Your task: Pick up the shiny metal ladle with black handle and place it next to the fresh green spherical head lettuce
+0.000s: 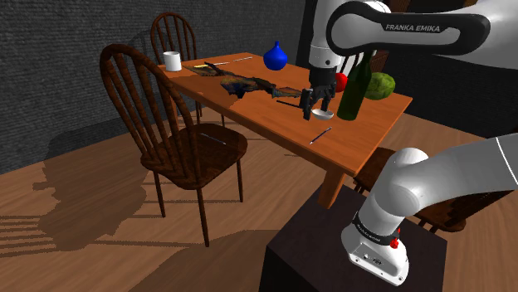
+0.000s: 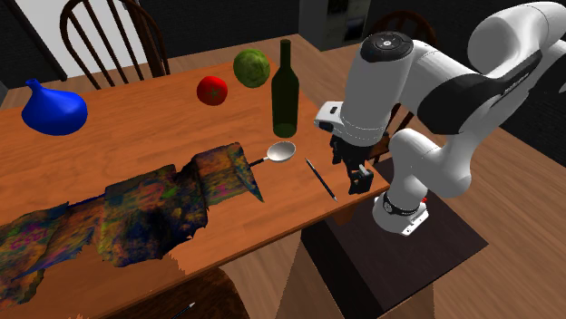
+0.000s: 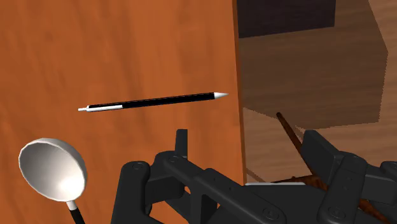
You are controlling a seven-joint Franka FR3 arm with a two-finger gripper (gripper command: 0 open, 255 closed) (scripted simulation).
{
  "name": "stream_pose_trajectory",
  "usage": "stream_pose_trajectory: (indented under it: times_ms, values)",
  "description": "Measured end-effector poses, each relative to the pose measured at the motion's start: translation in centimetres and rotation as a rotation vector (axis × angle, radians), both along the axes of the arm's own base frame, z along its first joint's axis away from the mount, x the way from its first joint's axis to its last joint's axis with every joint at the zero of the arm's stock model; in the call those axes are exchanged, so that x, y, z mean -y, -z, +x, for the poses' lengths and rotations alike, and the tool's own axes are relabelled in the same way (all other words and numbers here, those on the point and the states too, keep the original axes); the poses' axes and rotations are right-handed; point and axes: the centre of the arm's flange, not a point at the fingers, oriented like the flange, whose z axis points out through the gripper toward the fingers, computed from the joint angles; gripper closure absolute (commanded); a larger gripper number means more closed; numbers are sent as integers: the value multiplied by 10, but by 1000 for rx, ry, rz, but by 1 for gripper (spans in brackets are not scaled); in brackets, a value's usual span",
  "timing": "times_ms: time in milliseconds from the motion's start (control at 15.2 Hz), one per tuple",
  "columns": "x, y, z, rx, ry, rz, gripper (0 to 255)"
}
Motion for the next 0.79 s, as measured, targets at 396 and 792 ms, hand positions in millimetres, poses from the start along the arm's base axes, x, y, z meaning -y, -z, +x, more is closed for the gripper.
stream_pose_trajectory:
  times_ms: [396,792]
  values:
    - [49,12,21,28,-22,29,0]
    - [119,29,60,72,-57,70,0]
